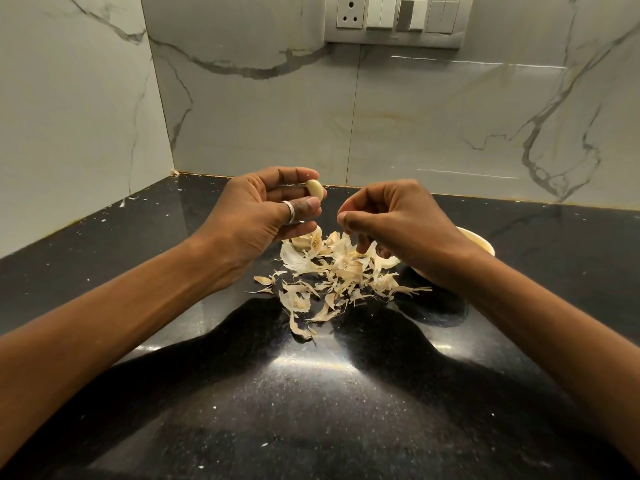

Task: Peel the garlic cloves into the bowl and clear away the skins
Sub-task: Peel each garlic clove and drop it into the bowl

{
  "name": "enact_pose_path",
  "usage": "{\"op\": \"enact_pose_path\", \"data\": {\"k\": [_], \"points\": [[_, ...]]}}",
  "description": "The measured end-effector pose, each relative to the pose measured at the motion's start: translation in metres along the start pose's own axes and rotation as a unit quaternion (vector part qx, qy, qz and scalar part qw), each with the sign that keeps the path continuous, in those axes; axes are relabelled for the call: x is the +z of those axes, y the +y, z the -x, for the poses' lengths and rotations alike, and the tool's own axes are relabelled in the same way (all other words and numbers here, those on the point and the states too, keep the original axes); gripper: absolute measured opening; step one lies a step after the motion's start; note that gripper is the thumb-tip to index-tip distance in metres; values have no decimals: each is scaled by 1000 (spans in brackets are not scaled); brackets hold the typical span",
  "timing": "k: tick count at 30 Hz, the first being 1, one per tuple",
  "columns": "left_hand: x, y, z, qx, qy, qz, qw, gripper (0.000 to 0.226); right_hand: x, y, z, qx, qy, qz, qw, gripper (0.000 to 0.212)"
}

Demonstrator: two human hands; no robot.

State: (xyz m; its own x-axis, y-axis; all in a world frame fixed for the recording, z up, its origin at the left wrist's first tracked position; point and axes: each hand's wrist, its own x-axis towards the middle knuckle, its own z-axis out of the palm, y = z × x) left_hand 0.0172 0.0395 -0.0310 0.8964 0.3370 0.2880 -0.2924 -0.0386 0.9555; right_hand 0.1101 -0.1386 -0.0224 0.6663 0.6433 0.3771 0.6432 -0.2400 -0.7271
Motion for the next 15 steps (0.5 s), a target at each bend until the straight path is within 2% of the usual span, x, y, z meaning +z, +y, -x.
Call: {"op": "enact_pose_path", "data": {"k": [6, 15], "points": [[2, -2, 3, 27, -28, -49, 998, 34, 1, -2, 1, -44, 8, -54, 998, 17], [2, -1, 7, 72, -44, -104, 991, 39, 3, 0, 1, -56, -4, -84, 995, 20]]}}
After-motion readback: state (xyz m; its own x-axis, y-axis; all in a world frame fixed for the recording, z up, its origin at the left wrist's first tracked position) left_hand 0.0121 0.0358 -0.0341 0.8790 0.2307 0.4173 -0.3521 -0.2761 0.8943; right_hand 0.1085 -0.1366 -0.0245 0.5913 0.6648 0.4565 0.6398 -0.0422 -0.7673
